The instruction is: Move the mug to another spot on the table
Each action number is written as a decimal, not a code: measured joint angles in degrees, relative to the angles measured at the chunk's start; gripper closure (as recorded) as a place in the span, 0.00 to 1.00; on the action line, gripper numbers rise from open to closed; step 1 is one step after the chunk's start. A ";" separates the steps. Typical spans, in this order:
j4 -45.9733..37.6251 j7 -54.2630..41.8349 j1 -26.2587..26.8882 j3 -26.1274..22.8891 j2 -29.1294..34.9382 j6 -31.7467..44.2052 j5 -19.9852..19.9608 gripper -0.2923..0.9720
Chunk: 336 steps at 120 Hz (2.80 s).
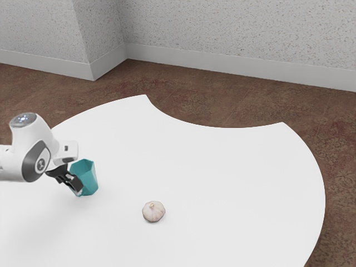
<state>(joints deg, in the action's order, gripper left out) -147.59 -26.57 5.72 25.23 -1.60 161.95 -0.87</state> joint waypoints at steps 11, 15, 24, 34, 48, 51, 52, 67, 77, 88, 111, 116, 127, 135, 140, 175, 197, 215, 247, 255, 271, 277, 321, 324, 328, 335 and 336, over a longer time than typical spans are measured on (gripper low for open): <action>0.00 -0.59 0.69 0.00 -0.32 0.53 -0.51 0.37; 0.00 -0.78 0.97 0.00 -0.34 0.77 -0.62 0.43; 0.00 -1.17 1.65 0.04 -0.32 1.23 -0.77 0.54; -0.02 -1.54 2.09 0.16 -0.19 1.71 -0.91 0.57; -0.65 -1.96 2.50 0.55 1.28 3.39 -0.96 0.65; -0.85 -2.04 2.88 0.93 1.71 3.91 -0.96 0.66; -0.92 -2.07 2.44 0.49 1.84 4.09 -0.96 0.66; -1.38 -2.77 1.70 -0.24 2.93 6.81 -1.14 0.69; -0.93 -3.31 2.18 -0.16 2.99 8.99 -3.51 0.72; 0.07 -3.82 3.60 -0.15 2.40 11.06 -7.58 0.74; 3.14 -4.66 8.98 0.35 -1.68 13.93 -13.65 0.77; 3.55 -4.83 11.19 0.28 -2.40 14.39 -14.68 0.78; 4.44 -5.19 15.69 0.15 -3.37 15.38 -17.92 0.79; 4.62 -5.44 16.94 0.13 -3.80 15.89 -20.42 0.80; 4.83 -5.58 16.82 0.13 -4.06 16.13 -21.51 0.81; 10.91 -6.37 18.17 -0.98 -11.78 16.84 -27.41 0.82; 12.01 -6.73 19.81 -2.33 -13.83 16.92 -32.19 0.81; 10.43 -6.98 22.16 -2.15 -12.19 16.99 -36.15 0.81; 9.66 -7.27 23.19 -2.18 -13.21 16.96 -39.50 0.77; 9.66 -7.21 23.16 -2.25 -13.58 16.76 -39.50 0.64; 9.62 -7.04 23.13 -2.21 -13.60 16.40 -39.68 0.46; 9.09 -6.96 23.23 -2.20 -13.07 16.32 -39.83 0.41; -2.64 -4.44 29.00 -1.30 1.55 14.39 -44.51 0.27; -2.86 -3.37 29.02 -1.26 2.86 13.26 -42.60 0.27; -2.97 -1.35 28.66 -1.24 5.01 11.15 -37.26 0.26; -2.39 3.22 24.89 -1.18 10.35 5.75 -23.65 0.26; -2.10 3.88 24.19 -1.17 11.18 4.75 -21.71 0.26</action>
<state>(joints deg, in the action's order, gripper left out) -149.69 -22.69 29.91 24.05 9.58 166.70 -22.58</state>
